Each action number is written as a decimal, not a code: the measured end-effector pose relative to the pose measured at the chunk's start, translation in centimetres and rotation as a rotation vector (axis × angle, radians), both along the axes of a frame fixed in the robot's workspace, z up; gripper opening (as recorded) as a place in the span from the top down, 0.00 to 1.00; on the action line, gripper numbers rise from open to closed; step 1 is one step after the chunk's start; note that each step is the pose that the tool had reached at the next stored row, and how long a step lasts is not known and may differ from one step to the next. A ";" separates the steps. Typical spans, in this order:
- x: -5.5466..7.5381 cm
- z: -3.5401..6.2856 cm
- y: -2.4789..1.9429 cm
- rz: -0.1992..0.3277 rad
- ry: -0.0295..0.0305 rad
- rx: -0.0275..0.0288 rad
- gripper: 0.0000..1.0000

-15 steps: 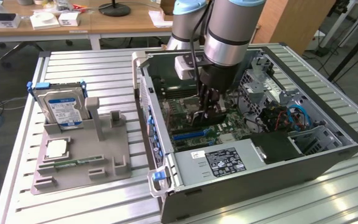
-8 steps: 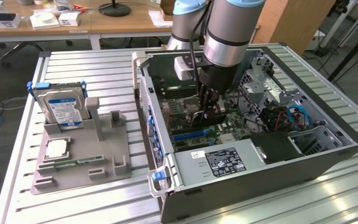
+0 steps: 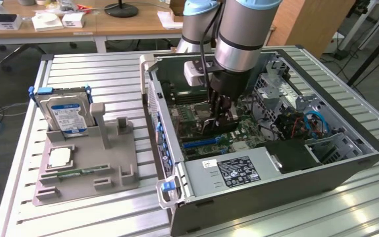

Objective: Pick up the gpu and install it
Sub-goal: 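Insert the gpu into the slot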

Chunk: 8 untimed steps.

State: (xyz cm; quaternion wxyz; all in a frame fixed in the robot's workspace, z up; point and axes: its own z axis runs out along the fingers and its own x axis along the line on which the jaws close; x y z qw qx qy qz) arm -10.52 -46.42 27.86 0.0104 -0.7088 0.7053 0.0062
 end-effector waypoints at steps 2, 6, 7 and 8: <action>0.0 -0.13 0.00 0.000 0.0000 -0.0001 0.74; 0.0 -0.13 0.00 0.000 0.0001 -0.0002 0.74; -0.1 -0.17 0.00 0.000 -0.0001 0.0000 0.74; -0.2 -0.20 0.01 0.000 -0.0002 0.0002 0.74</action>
